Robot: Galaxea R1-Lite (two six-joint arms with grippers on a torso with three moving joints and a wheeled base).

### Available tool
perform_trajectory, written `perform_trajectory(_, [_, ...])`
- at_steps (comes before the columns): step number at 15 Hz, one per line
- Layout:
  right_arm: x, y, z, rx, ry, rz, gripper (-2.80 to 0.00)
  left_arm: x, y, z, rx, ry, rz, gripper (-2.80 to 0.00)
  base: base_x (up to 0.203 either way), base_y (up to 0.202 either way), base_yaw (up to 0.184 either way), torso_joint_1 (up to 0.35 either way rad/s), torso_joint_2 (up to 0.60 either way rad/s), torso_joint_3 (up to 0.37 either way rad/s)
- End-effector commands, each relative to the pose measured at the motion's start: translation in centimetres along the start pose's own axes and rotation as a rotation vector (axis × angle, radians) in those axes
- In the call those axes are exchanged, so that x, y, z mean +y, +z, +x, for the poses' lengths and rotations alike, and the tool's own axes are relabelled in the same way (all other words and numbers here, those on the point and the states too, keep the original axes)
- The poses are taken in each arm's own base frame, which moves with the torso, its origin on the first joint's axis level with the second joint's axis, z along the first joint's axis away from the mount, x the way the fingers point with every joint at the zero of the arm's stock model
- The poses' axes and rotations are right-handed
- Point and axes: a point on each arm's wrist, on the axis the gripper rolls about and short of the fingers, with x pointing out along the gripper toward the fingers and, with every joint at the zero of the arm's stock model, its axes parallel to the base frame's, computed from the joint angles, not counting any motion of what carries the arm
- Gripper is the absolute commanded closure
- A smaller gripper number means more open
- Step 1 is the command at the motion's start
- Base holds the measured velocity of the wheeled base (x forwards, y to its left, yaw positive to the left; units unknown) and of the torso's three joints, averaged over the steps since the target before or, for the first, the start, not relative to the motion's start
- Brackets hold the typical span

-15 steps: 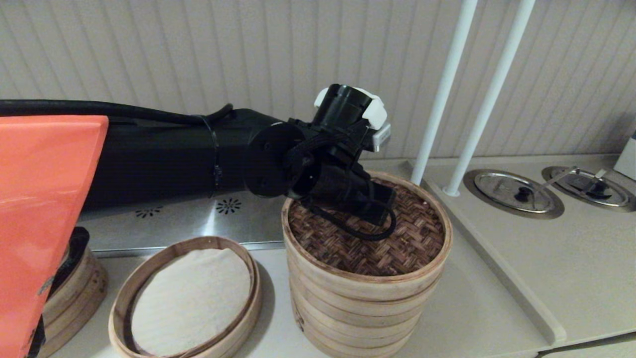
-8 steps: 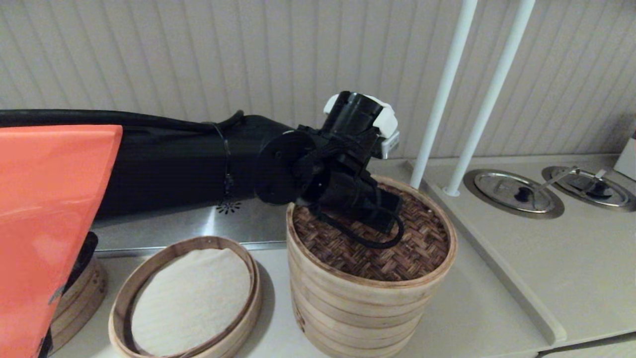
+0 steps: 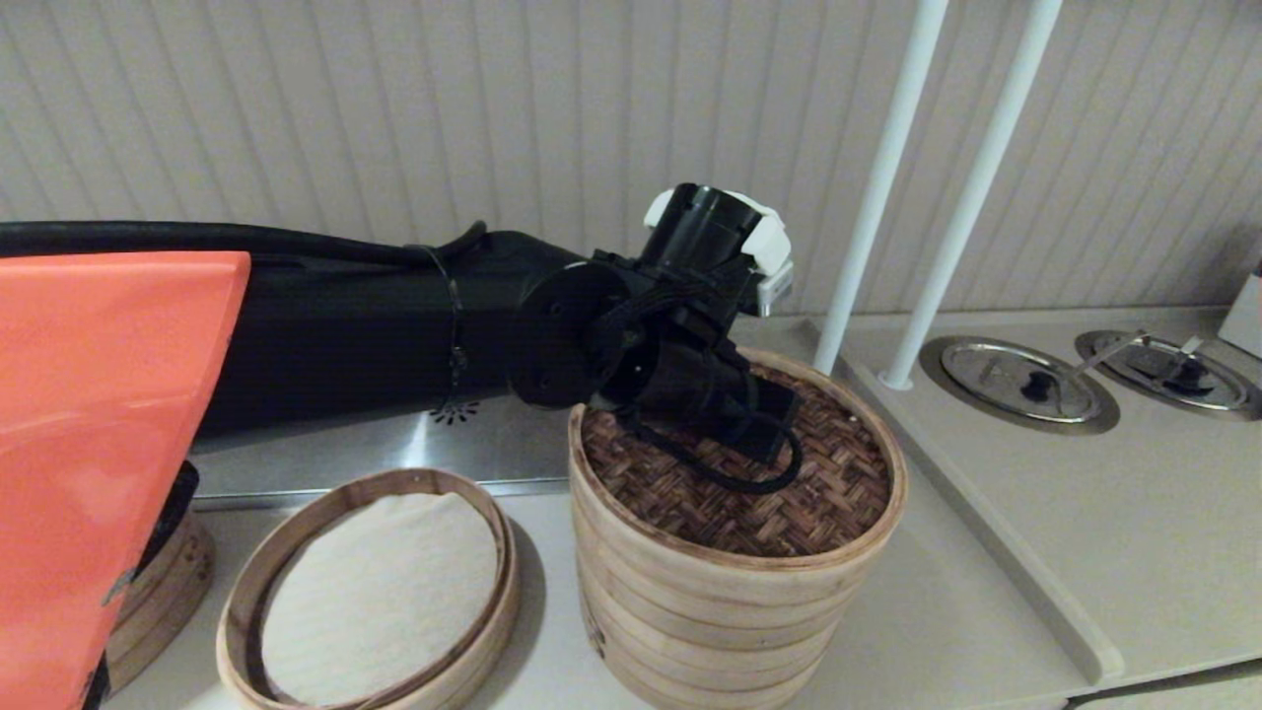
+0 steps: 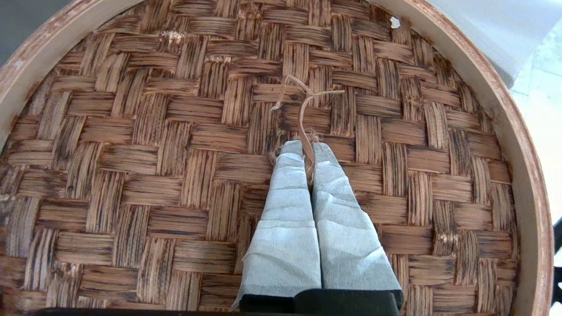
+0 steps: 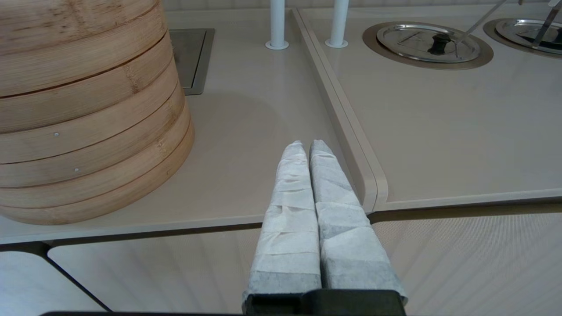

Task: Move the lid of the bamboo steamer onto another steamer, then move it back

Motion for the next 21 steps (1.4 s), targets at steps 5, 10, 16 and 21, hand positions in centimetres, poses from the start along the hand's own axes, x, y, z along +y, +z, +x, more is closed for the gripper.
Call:
perform_trajectory(5, [0.0,-0.1,0.0,0.005,0.0,0.0,0.0,0.2,1.0,-2.4,-0.046,0.017,-0.006,-2.8,0.0,0.0,0.0,0.0,0.0,0.0])
perform_trajectory(10, [0.0,-0.1,0.0,0.005,0.0,0.0,0.0,2.5,2.6,-7.1,-0.12,0.061,-0.041,-2.8,0.0,0.0,0.0,0.0,0.0,0.0])
perform_trajectory(16, [0.0,-0.1,0.0,0.005,0.0,0.0,0.0,7.0,2.1,-14.6,-0.158,0.179,-0.121,0.0,0.0,0.0,0.0,0.0,0.0,0.0])
perform_trajectory(21, [0.0,-0.1,0.0,0.005,0.0,0.0,0.0,9.2,-2.9,-22.8,-0.167,0.297,-0.197,0.0,0.0,0.0,0.0,0.0,0.0,0.0])
